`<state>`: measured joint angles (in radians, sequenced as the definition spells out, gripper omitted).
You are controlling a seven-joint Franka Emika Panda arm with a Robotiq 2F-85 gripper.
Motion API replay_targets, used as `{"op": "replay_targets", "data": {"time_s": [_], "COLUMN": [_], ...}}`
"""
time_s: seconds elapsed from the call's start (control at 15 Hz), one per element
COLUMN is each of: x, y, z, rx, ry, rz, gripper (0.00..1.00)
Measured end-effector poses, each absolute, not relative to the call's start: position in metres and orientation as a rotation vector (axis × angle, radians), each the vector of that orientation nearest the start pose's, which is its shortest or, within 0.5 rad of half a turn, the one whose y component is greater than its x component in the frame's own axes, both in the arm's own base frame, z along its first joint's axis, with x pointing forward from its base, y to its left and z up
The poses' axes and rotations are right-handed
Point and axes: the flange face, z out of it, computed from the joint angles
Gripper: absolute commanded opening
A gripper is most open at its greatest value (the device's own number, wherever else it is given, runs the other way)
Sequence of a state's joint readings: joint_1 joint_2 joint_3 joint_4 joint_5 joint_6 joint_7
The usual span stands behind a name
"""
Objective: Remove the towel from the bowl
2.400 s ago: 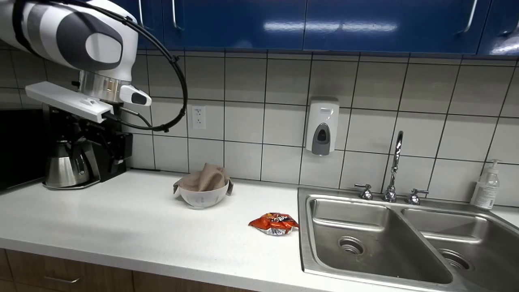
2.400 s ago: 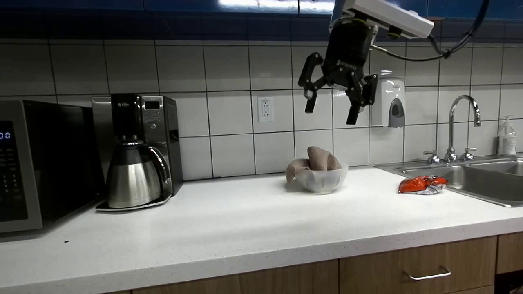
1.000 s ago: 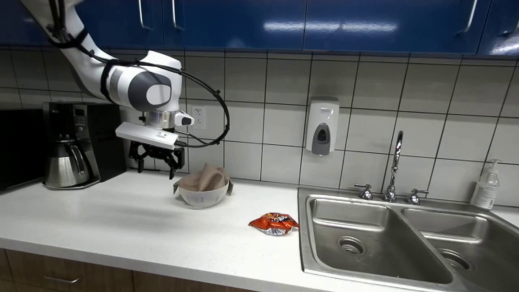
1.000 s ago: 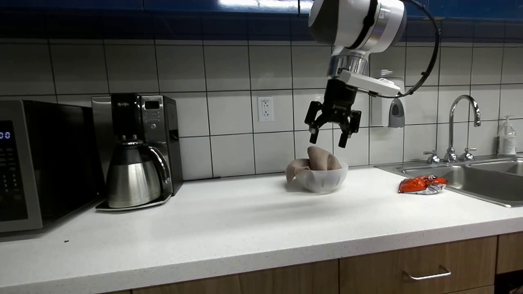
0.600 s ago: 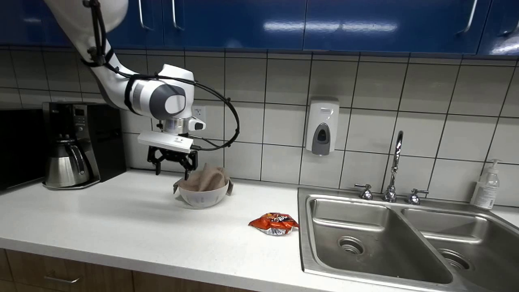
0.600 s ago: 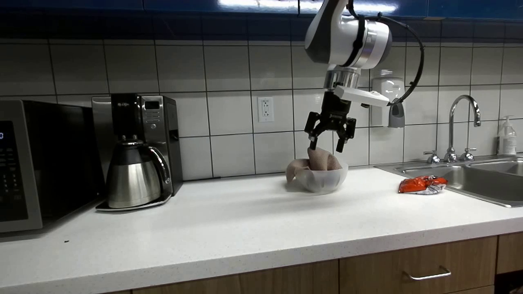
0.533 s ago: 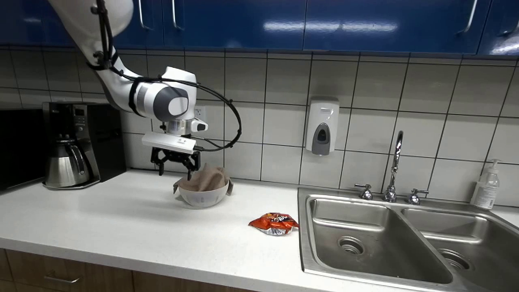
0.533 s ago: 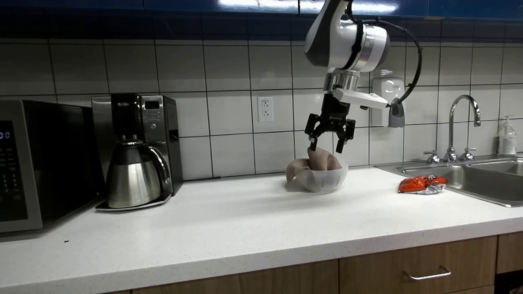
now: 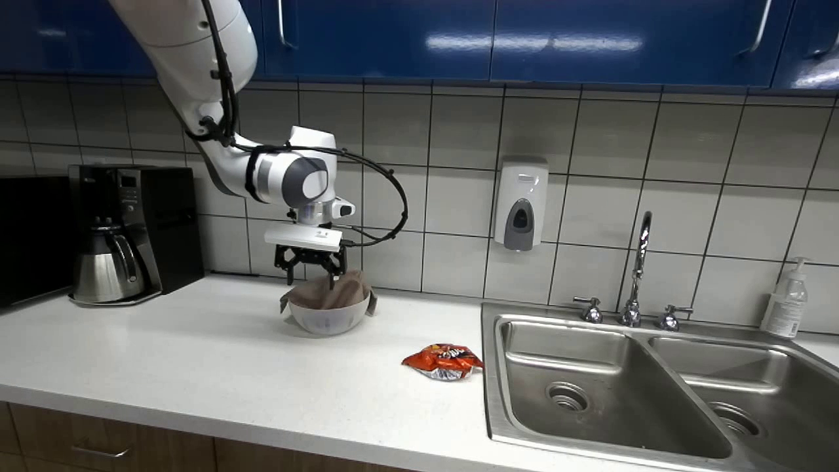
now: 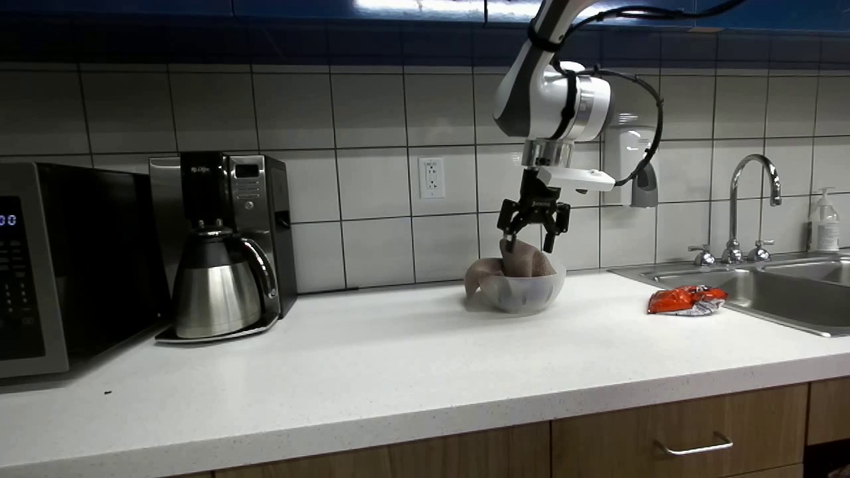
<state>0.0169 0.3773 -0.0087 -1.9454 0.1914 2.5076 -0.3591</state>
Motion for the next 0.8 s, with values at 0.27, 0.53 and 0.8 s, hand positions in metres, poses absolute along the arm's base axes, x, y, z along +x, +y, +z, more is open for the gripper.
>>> {"op": "replay_targets", "data": {"time_s": [0.27, 0.53, 0.8], "x": [0.659, 0.676, 0.692], "y": [0.001, -0.001, -0.006], "z": [0.300, 0.288, 0.272], "rx": [-3.030, -3.033, -3.037], "ry": [-0.364, -0.370, -0.366], "rz": [-0.336, -0.344, -0.344], "gripper": [1.00, 1.00, 1.00]}}
